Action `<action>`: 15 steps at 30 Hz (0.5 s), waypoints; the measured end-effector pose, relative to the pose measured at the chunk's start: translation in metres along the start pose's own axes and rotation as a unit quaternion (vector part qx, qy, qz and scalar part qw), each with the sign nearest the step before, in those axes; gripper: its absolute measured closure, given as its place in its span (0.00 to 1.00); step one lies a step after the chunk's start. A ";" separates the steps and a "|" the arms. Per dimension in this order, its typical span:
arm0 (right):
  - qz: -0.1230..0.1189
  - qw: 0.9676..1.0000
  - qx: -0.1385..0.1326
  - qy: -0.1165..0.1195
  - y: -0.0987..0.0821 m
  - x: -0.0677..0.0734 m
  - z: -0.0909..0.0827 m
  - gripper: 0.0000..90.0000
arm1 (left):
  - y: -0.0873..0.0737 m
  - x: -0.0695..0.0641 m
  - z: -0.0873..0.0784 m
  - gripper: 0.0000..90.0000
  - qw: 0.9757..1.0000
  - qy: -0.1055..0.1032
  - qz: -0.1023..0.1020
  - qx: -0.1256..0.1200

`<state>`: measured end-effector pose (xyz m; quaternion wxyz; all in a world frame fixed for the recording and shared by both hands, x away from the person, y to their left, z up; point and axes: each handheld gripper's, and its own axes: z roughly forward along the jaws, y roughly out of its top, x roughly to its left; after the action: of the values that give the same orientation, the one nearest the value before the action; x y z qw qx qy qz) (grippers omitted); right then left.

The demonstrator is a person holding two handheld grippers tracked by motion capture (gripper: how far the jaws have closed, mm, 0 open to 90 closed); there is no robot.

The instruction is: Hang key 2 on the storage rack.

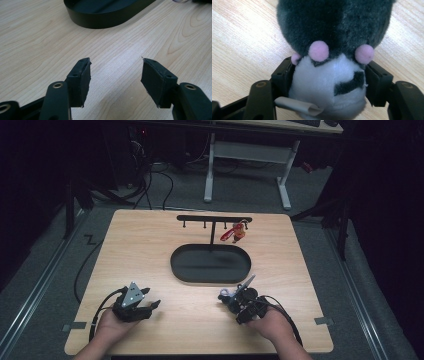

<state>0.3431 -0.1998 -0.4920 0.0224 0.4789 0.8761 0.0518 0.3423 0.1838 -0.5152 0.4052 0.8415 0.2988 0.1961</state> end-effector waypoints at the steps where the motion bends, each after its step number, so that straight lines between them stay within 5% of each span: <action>1: -0.006 1.000 0.001 -0.002 0.001 0.000 0.000 0.43 | 0.000 0.001 0.000 0.45 1.000 0.000 -0.002 0.001; 5: -0.013 1.000 0.009 -0.010 0.004 0.002 -0.001 0.51 | 0.000 0.001 -0.001 0.45 1.000 0.000 -0.003 -0.001; 15: 0.005 1.000 -0.007 -0.006 0.008 -0.001 -0.029 0.52 | 0.000 0.001 -0.001 0.45 1.000 -0.002 -0.002 -0.001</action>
<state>0.3484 -0.1985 -0.4624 0.0307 0.4837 0.8730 0.0553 0.3422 0.1850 -0.5145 0.4072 0.8406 0.2996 0.1944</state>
